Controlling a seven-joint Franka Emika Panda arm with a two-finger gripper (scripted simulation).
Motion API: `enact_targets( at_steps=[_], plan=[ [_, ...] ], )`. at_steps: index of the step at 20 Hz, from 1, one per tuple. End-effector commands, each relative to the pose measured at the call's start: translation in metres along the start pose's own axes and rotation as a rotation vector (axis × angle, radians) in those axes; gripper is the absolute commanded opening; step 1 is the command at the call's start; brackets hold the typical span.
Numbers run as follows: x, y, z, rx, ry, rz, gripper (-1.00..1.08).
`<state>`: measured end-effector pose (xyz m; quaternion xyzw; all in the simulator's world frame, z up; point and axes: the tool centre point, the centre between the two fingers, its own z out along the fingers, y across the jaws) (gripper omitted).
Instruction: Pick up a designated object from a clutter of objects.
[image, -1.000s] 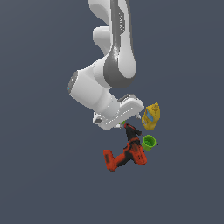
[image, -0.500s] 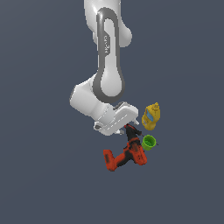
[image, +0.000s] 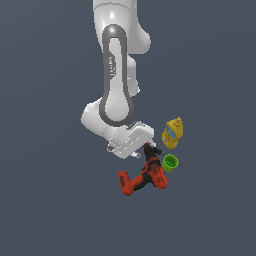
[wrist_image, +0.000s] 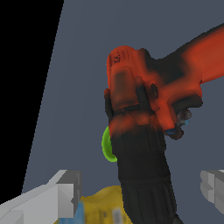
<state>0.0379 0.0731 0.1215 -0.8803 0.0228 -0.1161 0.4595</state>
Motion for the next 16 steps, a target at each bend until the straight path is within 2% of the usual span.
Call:
enact_targets(
  at_steps=[1, 9, 16],
  plan=[
    [0.000, 0.003, 0.002, 0.007, 0.015, 0.002, 1.08],
    [0.000, 0.006, 0.005, 0.010, 0.022, 0.004, 1.08],
    [0.000, 0.005, 0.031, 0.011, 0.024, 0.005, 1.08]
  ],
)
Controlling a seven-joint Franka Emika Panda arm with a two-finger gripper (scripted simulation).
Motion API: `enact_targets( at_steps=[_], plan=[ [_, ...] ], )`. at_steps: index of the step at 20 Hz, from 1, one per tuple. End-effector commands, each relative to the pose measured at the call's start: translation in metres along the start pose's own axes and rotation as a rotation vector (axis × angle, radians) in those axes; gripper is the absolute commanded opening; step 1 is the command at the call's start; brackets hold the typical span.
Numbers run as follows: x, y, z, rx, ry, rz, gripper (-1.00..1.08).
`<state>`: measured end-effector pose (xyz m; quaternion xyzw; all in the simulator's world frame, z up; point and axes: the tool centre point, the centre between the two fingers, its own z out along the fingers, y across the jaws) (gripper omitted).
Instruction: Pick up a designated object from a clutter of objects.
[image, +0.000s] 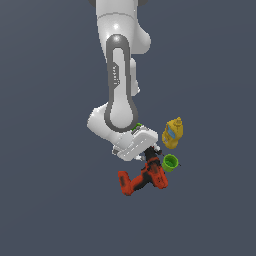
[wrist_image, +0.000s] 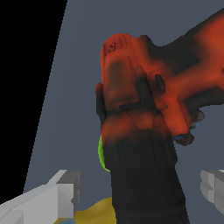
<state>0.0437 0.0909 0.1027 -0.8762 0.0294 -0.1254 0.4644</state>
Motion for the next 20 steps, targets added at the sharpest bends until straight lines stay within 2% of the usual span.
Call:
enact_targets(
  at_steps=[1, 2, 3, 20],
  plan=[
    [-0.0002, 0.0001, 0.0066, 0.000, 0.001, 0.000, 1.08],
    [-0.0003, 0.0001, 0.0071, 0.000, 0.001, 0.000, 1.08],
    [-0.0003, 0.0001, 0.0071, 0.000, 0.001, 0.000, -1.00],
    [-0.0022, -0.0091, -0.0007, 0.002, 0.001, -0.002, -1.00]
  ],
)
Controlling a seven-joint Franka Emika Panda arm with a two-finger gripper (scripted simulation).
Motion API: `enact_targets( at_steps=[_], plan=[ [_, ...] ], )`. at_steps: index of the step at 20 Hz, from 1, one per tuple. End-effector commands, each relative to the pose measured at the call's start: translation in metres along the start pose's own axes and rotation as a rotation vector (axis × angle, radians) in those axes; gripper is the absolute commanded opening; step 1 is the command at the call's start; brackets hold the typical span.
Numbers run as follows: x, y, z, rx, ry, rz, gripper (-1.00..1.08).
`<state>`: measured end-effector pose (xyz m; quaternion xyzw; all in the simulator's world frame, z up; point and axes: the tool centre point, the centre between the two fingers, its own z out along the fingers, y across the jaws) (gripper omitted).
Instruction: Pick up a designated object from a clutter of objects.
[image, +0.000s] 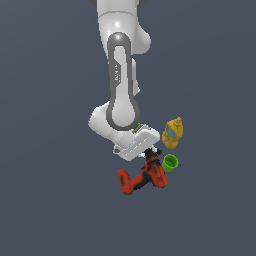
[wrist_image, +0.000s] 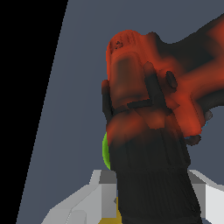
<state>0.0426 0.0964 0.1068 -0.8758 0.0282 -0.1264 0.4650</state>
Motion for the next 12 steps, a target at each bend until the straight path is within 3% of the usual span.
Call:
enact_targets(
  at_steps=[1, 12],
  plan=[
    [-0.002, -0.005, -0.005, 0.001, 0.000, 0.001, -1.00],
    [-0.015, -0.048, -0.055, 0.000, 0.000, 0.002, -1.00]
  ],
)
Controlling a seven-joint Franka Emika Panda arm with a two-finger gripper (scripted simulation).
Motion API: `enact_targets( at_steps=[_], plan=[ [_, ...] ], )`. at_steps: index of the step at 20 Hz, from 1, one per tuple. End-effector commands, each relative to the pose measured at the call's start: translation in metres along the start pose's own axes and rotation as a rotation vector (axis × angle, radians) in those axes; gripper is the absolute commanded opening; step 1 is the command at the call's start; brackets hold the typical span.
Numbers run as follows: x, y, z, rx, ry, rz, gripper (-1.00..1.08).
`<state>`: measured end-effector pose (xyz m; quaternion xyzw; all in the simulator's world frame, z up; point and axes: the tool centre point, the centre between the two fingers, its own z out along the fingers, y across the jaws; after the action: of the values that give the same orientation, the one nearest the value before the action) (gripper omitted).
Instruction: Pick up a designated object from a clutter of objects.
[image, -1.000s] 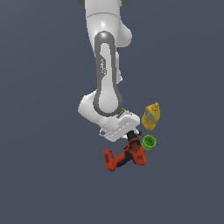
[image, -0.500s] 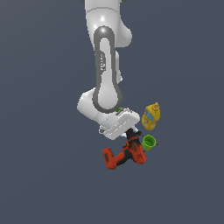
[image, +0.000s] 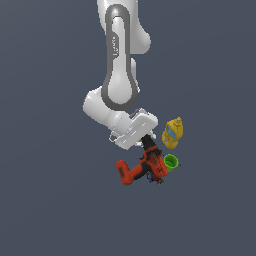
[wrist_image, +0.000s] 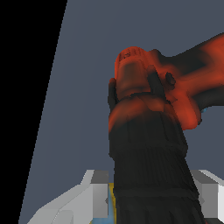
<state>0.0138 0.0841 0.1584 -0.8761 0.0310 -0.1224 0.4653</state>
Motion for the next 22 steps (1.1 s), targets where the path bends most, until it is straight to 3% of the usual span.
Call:
enact_targets(
  at_steps=[1, 22],
  plan=[
    [-0.002, -0.016, -0.017, 0.001, 0.005, -0.007, -1.00],
    [-0.040, -0.145, -0.164, -0.004, 0.004, -0.004, -1.00]
  ],
)
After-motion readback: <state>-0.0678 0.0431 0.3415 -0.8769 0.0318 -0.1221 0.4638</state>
